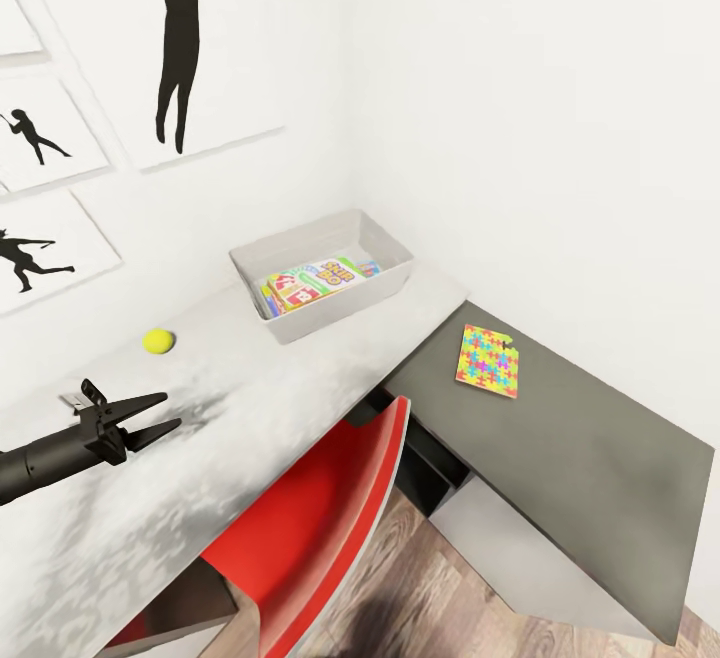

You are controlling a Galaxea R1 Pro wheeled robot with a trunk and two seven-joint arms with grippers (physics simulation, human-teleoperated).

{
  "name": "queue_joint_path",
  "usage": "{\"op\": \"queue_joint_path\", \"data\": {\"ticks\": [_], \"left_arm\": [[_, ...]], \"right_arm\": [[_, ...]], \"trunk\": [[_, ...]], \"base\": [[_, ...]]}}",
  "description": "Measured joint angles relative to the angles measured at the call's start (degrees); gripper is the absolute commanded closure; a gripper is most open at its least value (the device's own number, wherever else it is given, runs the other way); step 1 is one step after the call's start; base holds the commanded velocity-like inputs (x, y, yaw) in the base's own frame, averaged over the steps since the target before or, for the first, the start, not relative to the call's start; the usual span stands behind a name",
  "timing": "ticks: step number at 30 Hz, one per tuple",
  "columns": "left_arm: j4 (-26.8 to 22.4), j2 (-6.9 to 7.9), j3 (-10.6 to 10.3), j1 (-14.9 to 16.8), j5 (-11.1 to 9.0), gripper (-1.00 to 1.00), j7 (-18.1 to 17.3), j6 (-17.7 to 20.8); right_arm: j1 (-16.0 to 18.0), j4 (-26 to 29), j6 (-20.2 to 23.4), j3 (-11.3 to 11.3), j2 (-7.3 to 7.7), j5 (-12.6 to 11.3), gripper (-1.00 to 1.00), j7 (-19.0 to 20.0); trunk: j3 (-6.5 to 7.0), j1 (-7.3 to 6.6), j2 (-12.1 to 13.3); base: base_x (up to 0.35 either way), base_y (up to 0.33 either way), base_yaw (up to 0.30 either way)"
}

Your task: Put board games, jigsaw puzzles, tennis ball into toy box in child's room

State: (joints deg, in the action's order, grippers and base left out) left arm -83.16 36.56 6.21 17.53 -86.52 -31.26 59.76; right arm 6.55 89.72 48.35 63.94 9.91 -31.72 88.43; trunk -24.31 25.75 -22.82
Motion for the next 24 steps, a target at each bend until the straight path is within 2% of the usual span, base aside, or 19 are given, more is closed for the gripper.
{"op": "queue_joint_path", "data": {"ticks": [10, 24], "left_arm": [[0.0, 0.02, 0.0, 0.0, 0.0, -1.0, 0.0, 0.0], [0.0, 0.07, 0.0, 0.0, 0.0, -1.0, 0.0, 0.0]], "right_arm": [[0.0, 0.0, 0.0, 0.0, -0.23, 0.0, -1.0, 0.0], [0.0, 0.0, -1.0, 0.1, -0.34, -0.4, -1.0, 0.1]], "trunk": [[0.09, 0.0, 0.0], [1.29, 0.0, 0.0]], "base": [[0.0, 0.0, 0.0], [0.0, 0.0, 0.0]]}}
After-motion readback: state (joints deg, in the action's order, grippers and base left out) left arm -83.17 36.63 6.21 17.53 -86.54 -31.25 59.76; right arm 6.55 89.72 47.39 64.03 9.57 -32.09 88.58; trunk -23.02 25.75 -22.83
